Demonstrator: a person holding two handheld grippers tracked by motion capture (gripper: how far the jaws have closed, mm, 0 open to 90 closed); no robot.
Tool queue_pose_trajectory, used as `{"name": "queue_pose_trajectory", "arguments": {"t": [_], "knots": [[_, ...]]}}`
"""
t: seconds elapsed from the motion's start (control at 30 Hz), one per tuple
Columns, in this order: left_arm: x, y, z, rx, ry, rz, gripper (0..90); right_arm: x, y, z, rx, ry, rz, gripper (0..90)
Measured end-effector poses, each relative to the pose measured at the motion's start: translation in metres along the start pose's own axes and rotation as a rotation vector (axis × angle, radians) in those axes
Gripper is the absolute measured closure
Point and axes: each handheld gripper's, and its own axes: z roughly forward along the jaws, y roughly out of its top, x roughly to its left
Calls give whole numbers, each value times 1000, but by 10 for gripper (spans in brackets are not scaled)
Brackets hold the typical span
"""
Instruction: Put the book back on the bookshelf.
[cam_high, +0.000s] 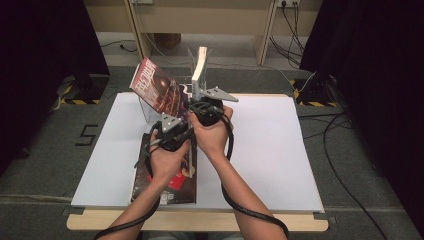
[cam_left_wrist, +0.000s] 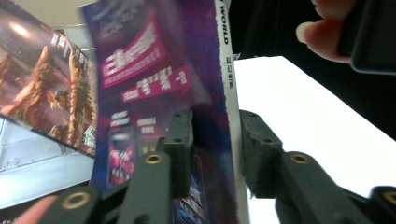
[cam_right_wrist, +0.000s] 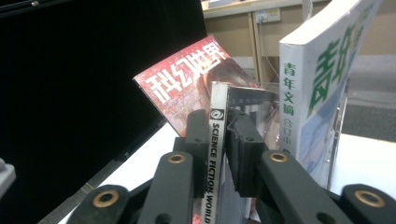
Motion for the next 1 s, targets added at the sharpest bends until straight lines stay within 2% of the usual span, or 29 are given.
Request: {"name": "queue_pose_trajectory", "arguments": {"t": [0.17, 0.23, 0.3, 0.37, 0.47, 0.53, 0.63, 0.73, 1.0], "knots": [[9, -3, -6, -3, 13, -2, 757, 4, -1, 4, 6, 15, -7, 739], [14, -4, -9, -12, 33, 8, 814, 5, 0, 6, 12, 27, -14, 703], [22, -4, -11, -9, 13, -15, 825, 6, 2, 6, 17, 49, -20, 690], [25, -4, -12, -7, 12, -15, 826, 8, 4, 5, 16, 94, -7, 641], [29, -3, -14, -15, 9, -22, 826, 13, 8, -3, -3, 127, -13, 615], [33, -3, -15, -26, 0, -37, 826, 12, 11, -10, -25, 129, -9, 610], [37, -3, -19, -34, -6, -39, 827, 4, 14, -21, -43, 118, -5, 603], [40, -2, -24, -49, -9, -48, 827, -10, 11, -30, -43, 90, -3, 598], [52, 3, -38, -96, -2, -60, 827, -62, -19, -53, -5, -22, 47, 598]]}}
